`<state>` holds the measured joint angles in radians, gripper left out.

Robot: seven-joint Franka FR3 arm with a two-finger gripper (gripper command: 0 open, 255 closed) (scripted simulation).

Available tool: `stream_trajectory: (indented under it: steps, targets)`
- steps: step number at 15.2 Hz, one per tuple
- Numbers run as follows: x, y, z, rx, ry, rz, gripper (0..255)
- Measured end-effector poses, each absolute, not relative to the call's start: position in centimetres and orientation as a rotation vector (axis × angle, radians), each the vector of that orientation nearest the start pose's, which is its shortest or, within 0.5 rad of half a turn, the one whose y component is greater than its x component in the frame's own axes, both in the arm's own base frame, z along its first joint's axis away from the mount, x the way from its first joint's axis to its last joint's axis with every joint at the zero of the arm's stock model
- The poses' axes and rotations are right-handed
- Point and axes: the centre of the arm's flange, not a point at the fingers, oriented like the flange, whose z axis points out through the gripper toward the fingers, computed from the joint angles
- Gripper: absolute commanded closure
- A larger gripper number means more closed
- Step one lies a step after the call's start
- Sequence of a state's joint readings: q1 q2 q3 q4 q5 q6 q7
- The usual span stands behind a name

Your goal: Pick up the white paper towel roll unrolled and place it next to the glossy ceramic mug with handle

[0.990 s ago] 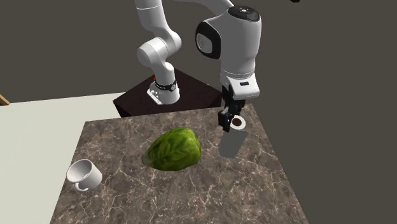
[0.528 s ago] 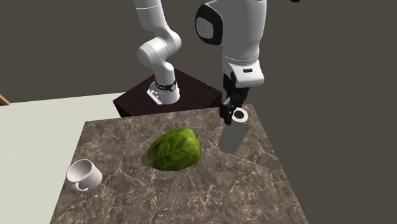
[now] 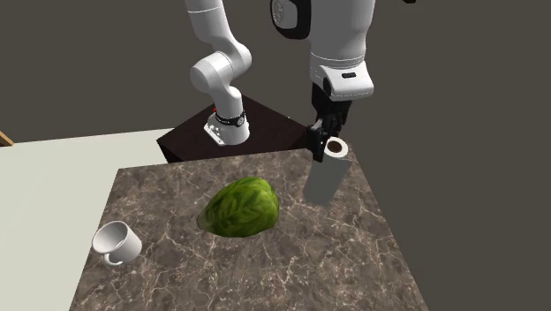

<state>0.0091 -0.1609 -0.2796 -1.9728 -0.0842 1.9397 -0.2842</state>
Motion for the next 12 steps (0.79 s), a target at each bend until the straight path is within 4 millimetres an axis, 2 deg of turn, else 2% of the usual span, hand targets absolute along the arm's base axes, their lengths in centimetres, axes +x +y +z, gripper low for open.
stream_trajectory:
  steps: [12]
  targets:
    - [50.3,-15.3,61.3,-3.204,-0.064,-0.173,255]
